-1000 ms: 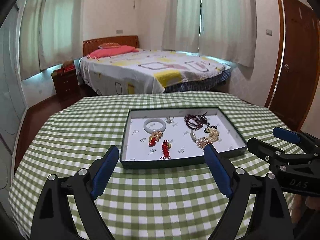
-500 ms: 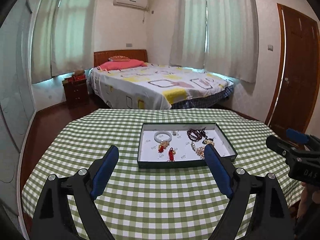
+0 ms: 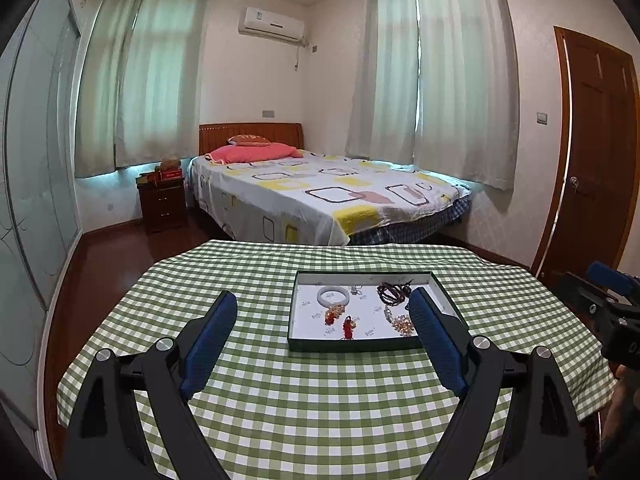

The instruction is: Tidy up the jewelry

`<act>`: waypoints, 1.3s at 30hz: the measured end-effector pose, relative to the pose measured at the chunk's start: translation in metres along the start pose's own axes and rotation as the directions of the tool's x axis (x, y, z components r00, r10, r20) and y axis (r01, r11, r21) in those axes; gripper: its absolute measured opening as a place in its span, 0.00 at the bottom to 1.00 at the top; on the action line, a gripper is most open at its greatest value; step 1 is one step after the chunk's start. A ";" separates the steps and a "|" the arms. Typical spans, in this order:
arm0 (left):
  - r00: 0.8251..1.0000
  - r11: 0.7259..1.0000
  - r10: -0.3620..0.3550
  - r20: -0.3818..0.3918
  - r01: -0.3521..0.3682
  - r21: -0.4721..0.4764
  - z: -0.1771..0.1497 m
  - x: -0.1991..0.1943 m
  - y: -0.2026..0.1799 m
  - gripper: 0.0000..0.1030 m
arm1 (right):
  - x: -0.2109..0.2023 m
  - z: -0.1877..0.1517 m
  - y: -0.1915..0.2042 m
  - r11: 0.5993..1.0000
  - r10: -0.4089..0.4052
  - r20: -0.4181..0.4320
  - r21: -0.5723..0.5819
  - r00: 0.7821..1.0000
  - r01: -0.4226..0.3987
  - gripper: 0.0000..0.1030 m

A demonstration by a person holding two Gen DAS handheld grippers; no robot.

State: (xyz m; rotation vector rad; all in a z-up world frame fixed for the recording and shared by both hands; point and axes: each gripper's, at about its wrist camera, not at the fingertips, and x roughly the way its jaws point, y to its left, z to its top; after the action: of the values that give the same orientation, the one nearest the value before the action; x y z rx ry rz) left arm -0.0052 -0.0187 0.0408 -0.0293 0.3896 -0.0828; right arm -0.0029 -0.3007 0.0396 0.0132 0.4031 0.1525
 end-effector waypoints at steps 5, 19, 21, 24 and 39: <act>1.000 1.000 0.001 0.003 -0.001 -0.002 -0.001 -0.004 0.001 0.82 | -0.004 0.000 0.000 1.000 -0.003 0.012 0.003 1.000 0.003 0.91; 1.000 1.000 0.002 0.007 -0.002 0.001 -0.001 -0.007 0.002 0.82 | -0.006 0.000 0.000 1.000 -0.005 0.017 0.004 1.000 0.005 0.91; 1.000 1.000 0.001 0.006 -0.001 0.001 -0.001 -0.007 0.002 0.82 | -0.008 0.001 -0.001 1.000 -0.005 0.019 0.005 1.000 0.005 0.91; 1.000 1.000 0.002 0.007 -0.002 0.001 -0.001 -0.007 0.003 0.82 | -0.008 0.002 -0.001 1.000 -0.005 0.019 0.005 1.000 0.005 0.91; 1.000 1.000 0.009 0.011 -0.009 -0.005 0.000 -0.005 0.006 0.82 | -0.009 0.003 -0.001 1.000 -0.005 0.020 0.004 1.000 0.005 0.91</act>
State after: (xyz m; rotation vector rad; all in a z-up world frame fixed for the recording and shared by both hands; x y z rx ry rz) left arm -0.0095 -0.0124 0.0424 -0.0324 0.3792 -0.0731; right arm -0.0095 -0.3032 0.0461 0.0173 0.3832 0.1463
